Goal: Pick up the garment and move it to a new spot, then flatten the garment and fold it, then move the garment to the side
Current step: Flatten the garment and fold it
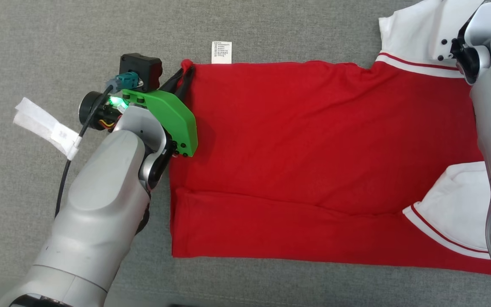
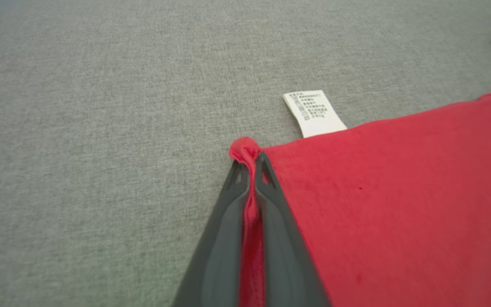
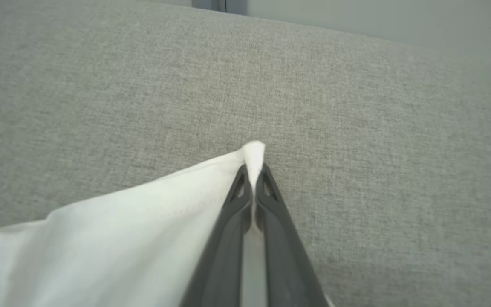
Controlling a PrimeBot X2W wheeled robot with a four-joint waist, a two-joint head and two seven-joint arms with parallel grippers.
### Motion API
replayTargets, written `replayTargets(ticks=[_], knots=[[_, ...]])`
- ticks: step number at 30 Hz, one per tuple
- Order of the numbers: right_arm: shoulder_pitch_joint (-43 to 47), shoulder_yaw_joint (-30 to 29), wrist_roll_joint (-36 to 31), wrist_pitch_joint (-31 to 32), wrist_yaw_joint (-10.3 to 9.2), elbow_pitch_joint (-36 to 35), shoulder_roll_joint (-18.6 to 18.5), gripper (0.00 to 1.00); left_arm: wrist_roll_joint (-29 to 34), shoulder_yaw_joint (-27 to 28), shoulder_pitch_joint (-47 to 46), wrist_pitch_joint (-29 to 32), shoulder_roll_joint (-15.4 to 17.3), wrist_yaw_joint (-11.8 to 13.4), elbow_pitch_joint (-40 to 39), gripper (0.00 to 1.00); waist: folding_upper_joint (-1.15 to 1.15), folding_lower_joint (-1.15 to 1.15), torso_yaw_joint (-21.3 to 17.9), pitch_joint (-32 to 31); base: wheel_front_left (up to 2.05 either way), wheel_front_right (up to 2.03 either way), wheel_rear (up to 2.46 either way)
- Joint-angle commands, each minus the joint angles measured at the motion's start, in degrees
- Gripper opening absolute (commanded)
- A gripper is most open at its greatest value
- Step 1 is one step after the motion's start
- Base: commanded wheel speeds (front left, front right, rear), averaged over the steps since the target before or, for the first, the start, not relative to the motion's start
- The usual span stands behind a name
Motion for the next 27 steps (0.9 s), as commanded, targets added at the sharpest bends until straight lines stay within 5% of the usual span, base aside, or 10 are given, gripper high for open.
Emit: replayTargets(ticks=[1, 17, 27], knots=[[0.6, 0.0, -0.6, -0.9, -0.16, 0.9, -0.3, 0.00, -0.2, 0.3, -1.0, -0.4, 0.7, 0.0, 0.3, 0.00, 0.00, 0.00, -0.6, -0.2, 0.00, 0.00, 0.00], [8.0, 9.7, 10.5, -19.0, -0.14, 0.1, -1.4, 0.00, -3.2, 2.5, 4.7, -3.6, 5.1, -0.8, 2.4, 0.00, 0.00, 0.00, -7.6, -10.2, 0.00, 0.00, 0.00], [27.7, 16.9, 22.2, -23.8, -0.14, -17.3, -3.3, 0.00, -5.7, 4.1, 14.4, -5.5, 9.6, 0.1, -6.1, 0.00, 0.00, 0.00, -12.3, -16.4, 0.00, 0.00, 0.00]])
